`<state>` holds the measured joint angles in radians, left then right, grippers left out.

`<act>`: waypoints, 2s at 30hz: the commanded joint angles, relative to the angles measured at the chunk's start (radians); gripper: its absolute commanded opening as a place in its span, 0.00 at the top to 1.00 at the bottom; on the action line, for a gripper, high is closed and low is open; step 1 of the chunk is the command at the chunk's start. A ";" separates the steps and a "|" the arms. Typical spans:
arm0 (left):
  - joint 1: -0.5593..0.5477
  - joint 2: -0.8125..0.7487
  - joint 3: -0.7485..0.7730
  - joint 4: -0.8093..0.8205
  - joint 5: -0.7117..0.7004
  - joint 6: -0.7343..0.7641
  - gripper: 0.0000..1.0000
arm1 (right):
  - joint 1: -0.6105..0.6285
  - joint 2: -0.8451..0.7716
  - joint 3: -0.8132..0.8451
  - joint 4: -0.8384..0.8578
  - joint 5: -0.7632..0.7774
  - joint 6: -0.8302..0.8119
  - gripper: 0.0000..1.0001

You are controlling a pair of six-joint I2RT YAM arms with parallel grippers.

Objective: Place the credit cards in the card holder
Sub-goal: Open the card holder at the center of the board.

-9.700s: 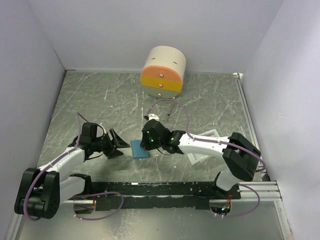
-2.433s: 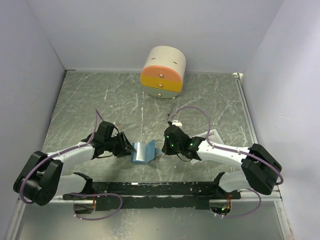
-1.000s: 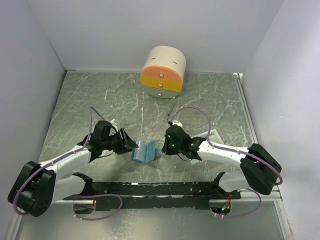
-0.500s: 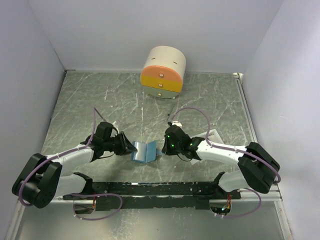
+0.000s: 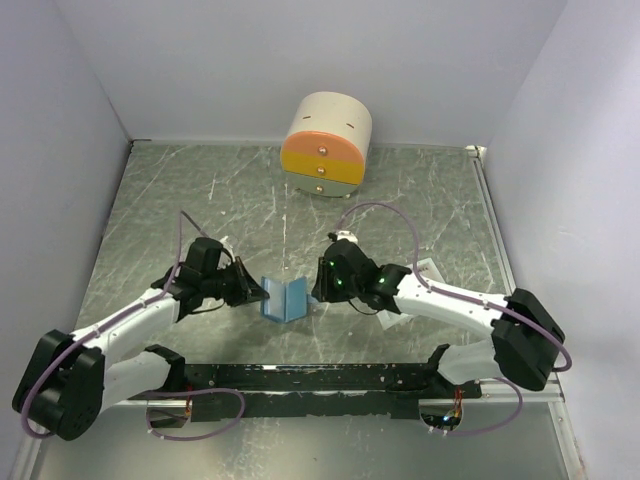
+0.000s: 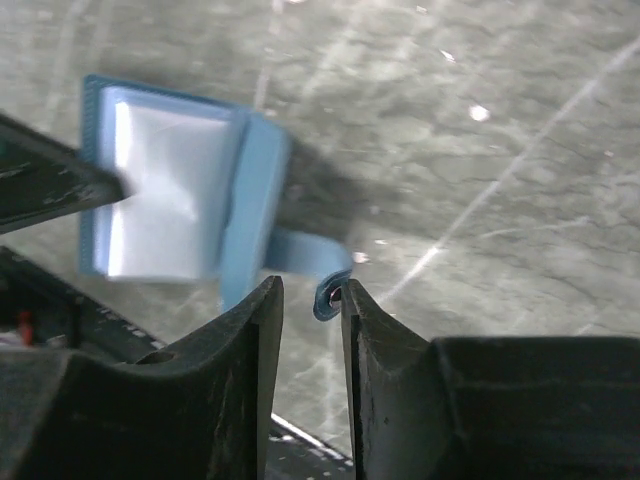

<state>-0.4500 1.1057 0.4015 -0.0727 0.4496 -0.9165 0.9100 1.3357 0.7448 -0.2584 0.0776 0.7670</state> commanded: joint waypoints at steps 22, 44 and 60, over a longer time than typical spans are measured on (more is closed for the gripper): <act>-0.012 -0.012 0.121 -0.289 -0.123 0.072 0.89 | 0.129 0.224 0.143 0.213 -0.099 0.048 0.72; -0.013 -0.021 -0.002 0.008 0.062 0.036 0.70 | 0.129 0.330 0.050 0.254 -0.024 0.027 0.85; -0.013 0.023 -0.008 0.052 0.071 0.037 0.87 | 0.128 0.297 0.039 0.250 -0.009 0.026 0.87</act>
<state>-0.4557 1.1110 0.3767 -0.0044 0.5228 -0.8982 1.0363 1.6604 0.8001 -0.0093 0.0448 0.8036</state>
